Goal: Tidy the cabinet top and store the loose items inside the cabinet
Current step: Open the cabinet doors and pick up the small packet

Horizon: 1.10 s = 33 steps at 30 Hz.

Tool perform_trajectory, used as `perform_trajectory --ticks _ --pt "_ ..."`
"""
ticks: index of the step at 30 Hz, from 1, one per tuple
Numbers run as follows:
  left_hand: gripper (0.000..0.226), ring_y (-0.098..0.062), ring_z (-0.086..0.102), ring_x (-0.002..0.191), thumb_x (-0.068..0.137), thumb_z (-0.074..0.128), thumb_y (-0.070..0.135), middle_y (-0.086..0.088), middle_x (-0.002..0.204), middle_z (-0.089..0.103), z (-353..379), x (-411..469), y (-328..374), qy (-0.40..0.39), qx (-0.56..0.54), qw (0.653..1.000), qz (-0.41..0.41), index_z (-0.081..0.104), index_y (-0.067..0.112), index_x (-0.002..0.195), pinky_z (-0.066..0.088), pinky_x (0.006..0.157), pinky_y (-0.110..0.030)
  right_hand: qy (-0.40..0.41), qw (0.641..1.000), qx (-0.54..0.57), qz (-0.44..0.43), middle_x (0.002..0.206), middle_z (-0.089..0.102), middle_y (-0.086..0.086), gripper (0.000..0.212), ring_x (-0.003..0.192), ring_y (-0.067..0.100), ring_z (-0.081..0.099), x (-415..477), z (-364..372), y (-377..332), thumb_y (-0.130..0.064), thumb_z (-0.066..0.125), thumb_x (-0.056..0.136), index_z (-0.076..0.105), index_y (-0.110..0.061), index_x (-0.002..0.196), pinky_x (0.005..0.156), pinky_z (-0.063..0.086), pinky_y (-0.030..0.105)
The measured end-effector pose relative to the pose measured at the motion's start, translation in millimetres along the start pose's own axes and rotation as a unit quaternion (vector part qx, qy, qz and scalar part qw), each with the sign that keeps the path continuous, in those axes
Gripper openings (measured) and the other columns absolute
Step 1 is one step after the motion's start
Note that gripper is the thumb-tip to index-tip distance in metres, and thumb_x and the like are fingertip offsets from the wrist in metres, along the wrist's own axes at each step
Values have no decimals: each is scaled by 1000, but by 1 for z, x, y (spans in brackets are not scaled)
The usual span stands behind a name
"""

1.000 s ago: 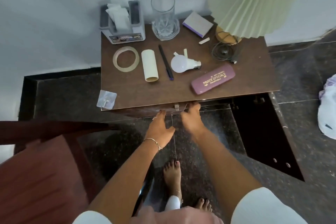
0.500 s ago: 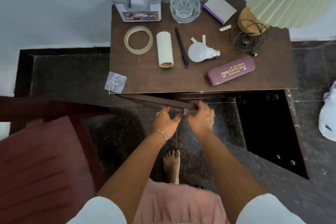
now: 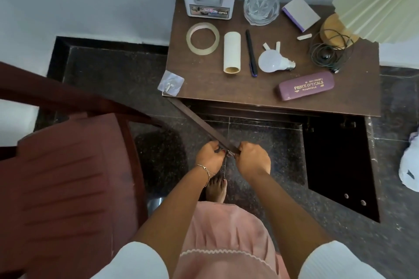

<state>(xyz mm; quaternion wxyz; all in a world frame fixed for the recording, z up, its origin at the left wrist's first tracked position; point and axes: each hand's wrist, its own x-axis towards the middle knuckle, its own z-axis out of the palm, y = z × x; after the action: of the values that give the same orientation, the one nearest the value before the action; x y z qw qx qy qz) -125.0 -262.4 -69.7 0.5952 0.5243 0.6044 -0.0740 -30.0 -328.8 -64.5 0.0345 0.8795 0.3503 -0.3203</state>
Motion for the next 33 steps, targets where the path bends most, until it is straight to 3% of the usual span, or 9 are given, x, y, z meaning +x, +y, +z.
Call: perform_trajectory --ticks 5,9,12,15,19,23,25,29,33 --pt "26 -28 62 107 91 56 10 -11 111 69 -11 -5 -20 26 -13 999 -28 66 9 115 49 95 -34 -53 995 -70 -37 104 68 13 16 98 31 65 -9 5 -15 -12 60 89 64 -10 105 71 51 34" --pt "19 -32 67 83 87 58 12 -15 86 73 -19 -7 -30 44 -4 998 -39 74 12 98 47 70 -28 -94 988 -102 -73 110 66 15 23 104 32 63 -14 11 -30 -5 58 87 63 -7 110 78 53 37" --pt "14 -15 58 56 83 62 18 -11 76 72 -26 -8 -38 65 14 997 -46 76 16 87 47 62 -24 -121 985 -100 -79 114 65 15 26 109 32 62 -19 17 -39 -7 58 88 62 -7 113 83 53 37" --pt "16 -11 60 62 80 69 20 6 65 67 -36 -9 -45 104 -1 993 -59 75 15 95 54 72 -26 -140 984 -75 -79 115 64 16 26 109 32 61 -21 24 -48 -7 58 87 60 -5 113 84 52 36" --pt "29 -18 68 91 80 72 16 -7 98 74 -49 -7 -56 109 -18 992 -61 70 9 108 53 90 -30 -179 980 -16 -87 110 67 18 27 104 34 63 -22 36 -62 -23 62 87 63 -3 105 79 52 36" --pt "33 -18 66 96 81 71 15 -6 102 72 -67 -7 -70 138 23 989 -54 66 11 113 45 85 -20 -226 968 45 -103 103 67 19 33 97 34 64 -23 50 -76 -33 65 85 64 -3 98 69 45 32" --pt "33 -18 66 97 80 70 13 -5 103 72 -74 -8 -75 142 47 988 -40 67 13 112 47 87 -21 -227 965 72 -109 106 67 17 35 100 34 63 -25 56 -82 -33 67 83 61 -7 105 73 46 33" --pt "35 -18 65 103 79 66 8 -4 108 71 -85 -9 -77 153 69 986 -22 66 14 114 46 90 -22 -230 959 109 -126 117 64 17 75 107 36 61 -31 64 -95 -26 64 84 25 -22 147 87 51 39" --pt "40 -25 63 105 84 55 7 -9 113 68 -95 -14 -79 145 101 984 -12 60 16 123 50 93 -31 -270 942 135 -146 111 67 16 102 99 31 65 -42 69 -112 -16 63 84 -11 -30 152 84 52 37"
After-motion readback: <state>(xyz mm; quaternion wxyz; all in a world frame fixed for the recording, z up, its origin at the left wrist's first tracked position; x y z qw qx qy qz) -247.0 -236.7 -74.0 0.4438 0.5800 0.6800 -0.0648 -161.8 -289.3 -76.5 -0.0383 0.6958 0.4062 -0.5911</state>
